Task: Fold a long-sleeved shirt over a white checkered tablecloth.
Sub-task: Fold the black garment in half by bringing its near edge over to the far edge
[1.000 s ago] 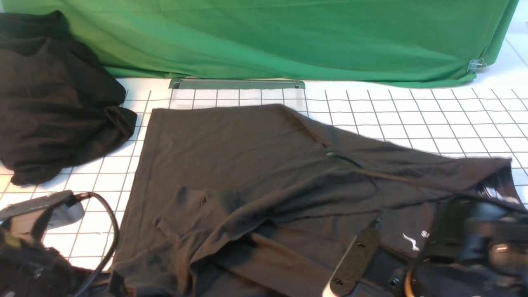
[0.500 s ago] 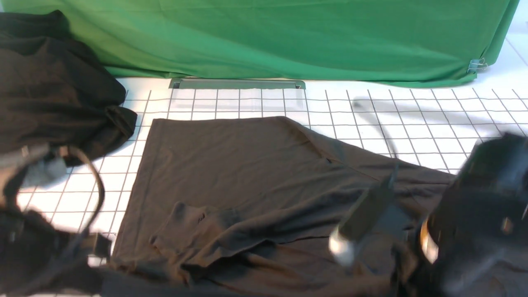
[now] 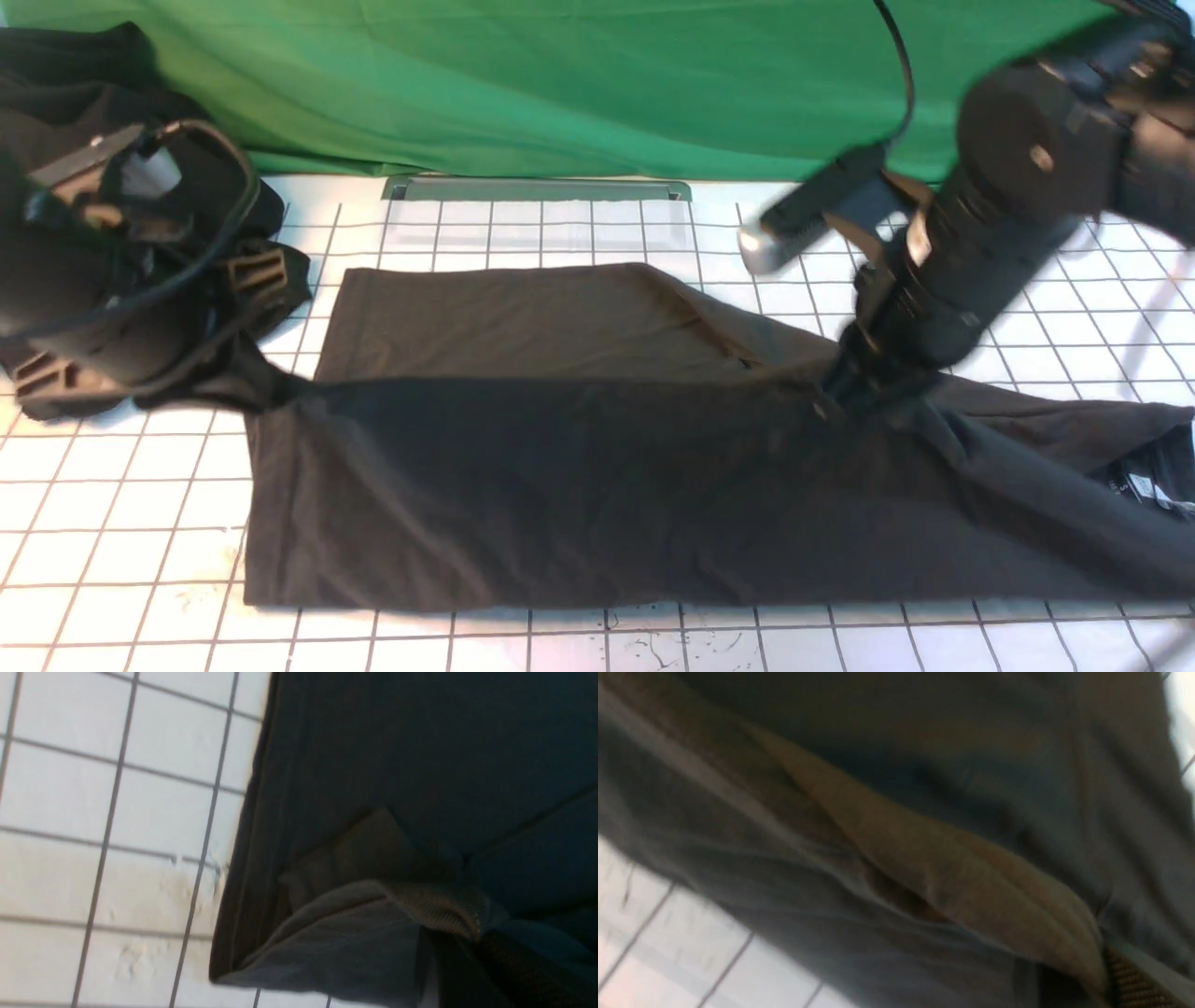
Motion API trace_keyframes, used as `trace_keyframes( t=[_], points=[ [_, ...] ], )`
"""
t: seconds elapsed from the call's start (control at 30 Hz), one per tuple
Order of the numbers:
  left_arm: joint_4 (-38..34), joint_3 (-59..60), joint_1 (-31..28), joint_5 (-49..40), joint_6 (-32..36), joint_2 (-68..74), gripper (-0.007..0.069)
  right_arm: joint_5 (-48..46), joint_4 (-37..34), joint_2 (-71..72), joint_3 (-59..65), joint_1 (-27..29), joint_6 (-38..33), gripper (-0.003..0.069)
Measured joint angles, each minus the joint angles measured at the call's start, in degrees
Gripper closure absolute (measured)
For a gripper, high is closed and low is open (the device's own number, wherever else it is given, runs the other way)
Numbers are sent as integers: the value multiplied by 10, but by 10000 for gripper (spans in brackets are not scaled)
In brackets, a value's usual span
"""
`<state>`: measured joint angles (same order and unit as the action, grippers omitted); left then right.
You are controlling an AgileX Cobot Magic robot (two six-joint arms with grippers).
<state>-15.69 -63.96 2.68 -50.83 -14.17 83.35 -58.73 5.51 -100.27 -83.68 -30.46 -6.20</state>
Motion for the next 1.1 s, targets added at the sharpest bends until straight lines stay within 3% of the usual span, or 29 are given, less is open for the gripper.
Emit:
trace_keyframes(
  t=[0.23, 0.53, 0.77, 1.1],
  points=[
    [-33, -118, -32, 0, 11, 131, 602, -25, 0, -130, -172, 25, -22, 609],
    [-37, -286, -34, 1, 13, 280, 602, -22, 0, -259, -334, 49, -19, 610],
    [-27, -360, -34, 0, 13, 363, 602, 17, -2, -309, -355, 76, -4, 610],
    [-25, -374, -45, 31, 12, 408, 602, 78, -7, -332, -355, 78, 1, 584]
  ],
)
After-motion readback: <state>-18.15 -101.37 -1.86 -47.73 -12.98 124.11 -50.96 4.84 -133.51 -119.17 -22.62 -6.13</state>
